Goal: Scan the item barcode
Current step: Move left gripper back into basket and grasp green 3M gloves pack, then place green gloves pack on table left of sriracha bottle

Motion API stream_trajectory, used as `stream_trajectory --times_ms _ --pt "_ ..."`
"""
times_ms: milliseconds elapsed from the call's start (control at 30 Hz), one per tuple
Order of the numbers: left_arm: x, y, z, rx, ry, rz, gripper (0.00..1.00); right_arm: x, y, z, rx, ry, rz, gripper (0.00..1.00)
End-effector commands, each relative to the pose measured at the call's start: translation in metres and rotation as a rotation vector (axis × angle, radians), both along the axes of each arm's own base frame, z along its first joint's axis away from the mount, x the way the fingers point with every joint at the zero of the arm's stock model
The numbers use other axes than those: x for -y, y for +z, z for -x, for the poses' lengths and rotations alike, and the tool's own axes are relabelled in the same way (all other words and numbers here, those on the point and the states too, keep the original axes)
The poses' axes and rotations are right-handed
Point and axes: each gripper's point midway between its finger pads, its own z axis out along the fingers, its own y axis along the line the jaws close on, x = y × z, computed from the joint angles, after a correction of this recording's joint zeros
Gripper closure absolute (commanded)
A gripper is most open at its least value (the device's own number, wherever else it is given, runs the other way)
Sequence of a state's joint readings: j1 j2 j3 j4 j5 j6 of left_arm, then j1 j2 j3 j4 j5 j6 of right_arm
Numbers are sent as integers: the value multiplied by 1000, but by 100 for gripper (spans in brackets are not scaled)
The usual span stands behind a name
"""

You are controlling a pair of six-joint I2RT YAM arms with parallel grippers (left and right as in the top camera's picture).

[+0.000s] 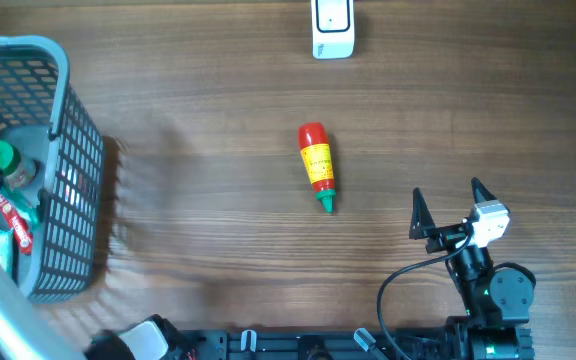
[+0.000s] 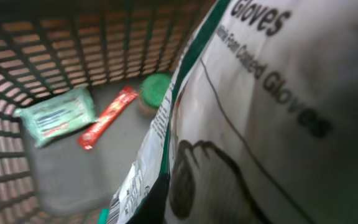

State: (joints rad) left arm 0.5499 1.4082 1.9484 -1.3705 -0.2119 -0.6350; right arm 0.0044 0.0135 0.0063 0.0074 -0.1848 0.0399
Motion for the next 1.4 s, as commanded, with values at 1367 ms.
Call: stream_trajectory --times_ms 1367 --pt "407 -282 -127 -607 -934 389 71 1 3 0 15 -8 11 0"
